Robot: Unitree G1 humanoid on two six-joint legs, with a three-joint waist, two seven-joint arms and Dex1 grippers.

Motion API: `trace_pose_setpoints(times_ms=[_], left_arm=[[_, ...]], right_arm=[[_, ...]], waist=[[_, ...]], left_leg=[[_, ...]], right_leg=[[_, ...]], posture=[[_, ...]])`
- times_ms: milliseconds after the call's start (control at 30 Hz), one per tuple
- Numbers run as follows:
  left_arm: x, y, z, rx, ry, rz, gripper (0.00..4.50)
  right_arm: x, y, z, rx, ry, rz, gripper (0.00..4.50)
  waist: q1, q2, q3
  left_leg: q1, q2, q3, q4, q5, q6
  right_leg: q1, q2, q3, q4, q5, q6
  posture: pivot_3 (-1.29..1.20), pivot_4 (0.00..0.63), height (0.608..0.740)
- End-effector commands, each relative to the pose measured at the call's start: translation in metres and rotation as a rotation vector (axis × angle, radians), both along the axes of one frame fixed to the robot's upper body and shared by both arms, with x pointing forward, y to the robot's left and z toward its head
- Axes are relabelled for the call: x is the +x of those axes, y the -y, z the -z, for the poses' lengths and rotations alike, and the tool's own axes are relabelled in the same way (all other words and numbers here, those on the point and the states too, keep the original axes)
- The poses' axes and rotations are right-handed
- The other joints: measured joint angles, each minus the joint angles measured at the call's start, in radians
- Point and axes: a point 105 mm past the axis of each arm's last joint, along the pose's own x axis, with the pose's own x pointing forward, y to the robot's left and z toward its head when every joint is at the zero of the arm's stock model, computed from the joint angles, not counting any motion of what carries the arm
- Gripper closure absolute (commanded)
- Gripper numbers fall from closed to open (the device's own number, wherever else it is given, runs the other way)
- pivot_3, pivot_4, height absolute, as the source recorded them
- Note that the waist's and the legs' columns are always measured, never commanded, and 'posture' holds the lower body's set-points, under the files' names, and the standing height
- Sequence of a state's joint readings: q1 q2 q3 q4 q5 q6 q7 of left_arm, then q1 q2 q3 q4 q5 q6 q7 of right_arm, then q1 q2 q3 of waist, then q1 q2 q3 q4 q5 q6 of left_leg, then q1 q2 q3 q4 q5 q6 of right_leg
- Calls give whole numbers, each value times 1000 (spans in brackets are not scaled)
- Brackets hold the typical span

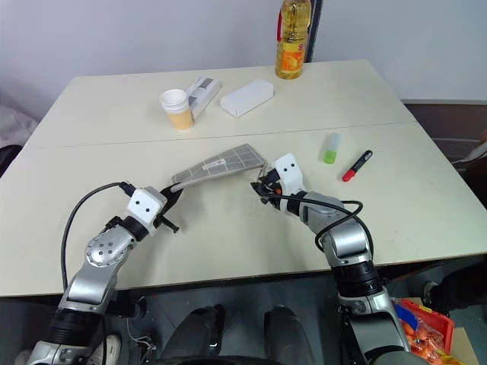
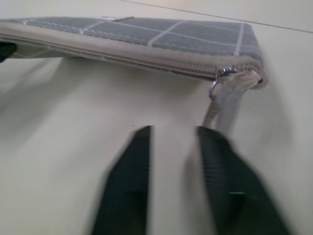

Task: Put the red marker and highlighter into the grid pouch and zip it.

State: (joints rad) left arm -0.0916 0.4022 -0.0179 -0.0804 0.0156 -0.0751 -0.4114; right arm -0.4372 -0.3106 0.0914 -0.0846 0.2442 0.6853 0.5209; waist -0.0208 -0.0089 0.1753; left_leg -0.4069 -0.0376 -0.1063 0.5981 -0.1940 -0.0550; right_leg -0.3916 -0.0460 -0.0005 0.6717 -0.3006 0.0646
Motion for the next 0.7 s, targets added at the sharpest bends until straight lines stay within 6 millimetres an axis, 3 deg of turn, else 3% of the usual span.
trace_pose_setpoints(times_ms=[33, 233, 533, 633, 700], left_arm=[[0, 2, -15, 4, 55, 6, 4500], [0, 3, -18, 2, 59, 9, 4500], [-1, 5, -21, 1, 58, 14, 4500], [-1, 6, -21, 0, 59, 15, 4500], [-2, 6, -21, -1, 59, 14, 4500]], right_arm=[[5, 5, -15, -21, 73, 30, 1660], [15, 18, -16, -23, 76, 111, 1660], [22, 11, -24, 3, 114, 109, 1660], [24, 5, -27, 28, 118, 99, 2566], [22, 0, -28, 33, 120, 82, 3585]], waist=[[4, 0, 0], [6, 0, 0], [4, 0, 0], [5, 0, 0], [5, 0, 0]], left_leg=[[0, 0, 0, 0, 0, 0], [0, 0, 0, 0, 0, 0], [0, 0, 0, 0, 0, 0], [0, 0, 0, 0, 0, 0], [-1, 0, 0, 0, 0, 0]], right_leg=[[0, 0, 0, 0, 0, 0], [0, 0, 0, -1, 0, 0], [0, 0, 0, -1, 0, 0], [0, 0, 0, -1, 0, 0], [0, 0, 0, -1, 0, 0]], posture=[[0, 150, 740], [0, 150, 740], [0, 150, 740], [0, 150, 740], [0, 150, 740]])
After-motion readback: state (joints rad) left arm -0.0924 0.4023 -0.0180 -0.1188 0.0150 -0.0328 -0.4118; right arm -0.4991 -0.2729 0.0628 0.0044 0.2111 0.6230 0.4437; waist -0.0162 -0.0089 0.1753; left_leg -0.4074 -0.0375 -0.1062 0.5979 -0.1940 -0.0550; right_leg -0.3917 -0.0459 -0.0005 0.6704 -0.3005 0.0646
